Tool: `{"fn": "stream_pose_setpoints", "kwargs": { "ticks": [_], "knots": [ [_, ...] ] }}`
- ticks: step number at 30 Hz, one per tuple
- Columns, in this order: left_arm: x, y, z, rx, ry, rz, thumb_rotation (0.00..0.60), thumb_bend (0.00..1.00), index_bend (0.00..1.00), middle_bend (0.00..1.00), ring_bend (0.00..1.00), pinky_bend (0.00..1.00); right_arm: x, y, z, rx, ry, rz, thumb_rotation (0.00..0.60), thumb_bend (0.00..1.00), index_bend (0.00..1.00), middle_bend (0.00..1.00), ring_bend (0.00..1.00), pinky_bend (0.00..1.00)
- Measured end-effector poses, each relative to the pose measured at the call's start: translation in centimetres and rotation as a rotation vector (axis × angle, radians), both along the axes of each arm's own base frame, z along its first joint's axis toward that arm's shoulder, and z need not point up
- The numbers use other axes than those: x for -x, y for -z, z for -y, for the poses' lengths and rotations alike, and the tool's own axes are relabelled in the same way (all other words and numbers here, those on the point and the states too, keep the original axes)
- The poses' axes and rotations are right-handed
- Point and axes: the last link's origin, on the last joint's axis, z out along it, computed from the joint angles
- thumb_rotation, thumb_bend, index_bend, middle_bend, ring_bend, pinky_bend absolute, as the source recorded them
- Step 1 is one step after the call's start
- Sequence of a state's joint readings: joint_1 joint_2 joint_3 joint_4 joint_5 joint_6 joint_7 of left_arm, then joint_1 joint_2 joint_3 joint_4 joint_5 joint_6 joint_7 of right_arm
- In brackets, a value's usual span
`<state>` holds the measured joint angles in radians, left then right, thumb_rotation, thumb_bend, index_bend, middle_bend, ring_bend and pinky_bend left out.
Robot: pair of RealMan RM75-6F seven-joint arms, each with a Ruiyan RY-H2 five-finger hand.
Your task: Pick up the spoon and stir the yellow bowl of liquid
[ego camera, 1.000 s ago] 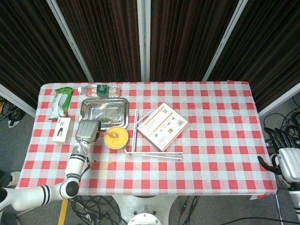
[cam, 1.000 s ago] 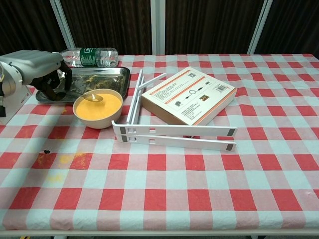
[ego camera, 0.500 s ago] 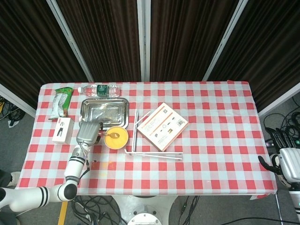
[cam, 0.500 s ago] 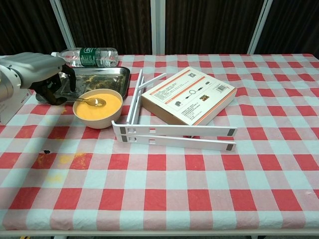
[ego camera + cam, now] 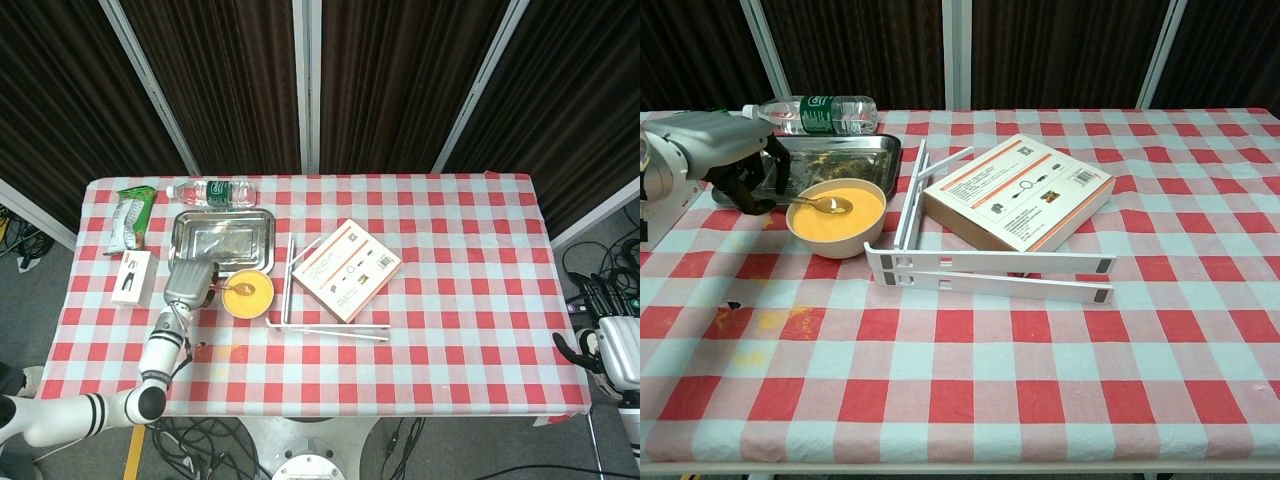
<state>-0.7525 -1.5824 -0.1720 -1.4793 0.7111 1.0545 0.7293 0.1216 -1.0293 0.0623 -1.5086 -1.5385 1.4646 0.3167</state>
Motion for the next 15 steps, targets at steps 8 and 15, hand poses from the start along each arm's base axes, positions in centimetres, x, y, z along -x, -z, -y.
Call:
{"fn": "stream_pose_setpoints", "kwargs": {
  "ticks": [8, 15],
  "knots": [
    [0.08, -0.06, -0.14, -0.005, -0.006, 0.002, 0.600, 0.41, 0.59, 0.95, 0.86, 0.98, 0.01, 0.10, 0.09, -0.002, -0.003, 0.002, 0.600, 0.22, 0.02, 0.10, 0.00, 0.07],
    [-0.04, -0.10, -0.26, -0.014, 0.003, -0.006, 0.600, 0.42, 0.62, 0.95, 0.87, 0.98, 0.06, 0.16, 0.06, -0.002, -0.001, 0.003, 0.600, 0.22, 0.02, 0.10, 0.00, 0.07]
  ]
}}
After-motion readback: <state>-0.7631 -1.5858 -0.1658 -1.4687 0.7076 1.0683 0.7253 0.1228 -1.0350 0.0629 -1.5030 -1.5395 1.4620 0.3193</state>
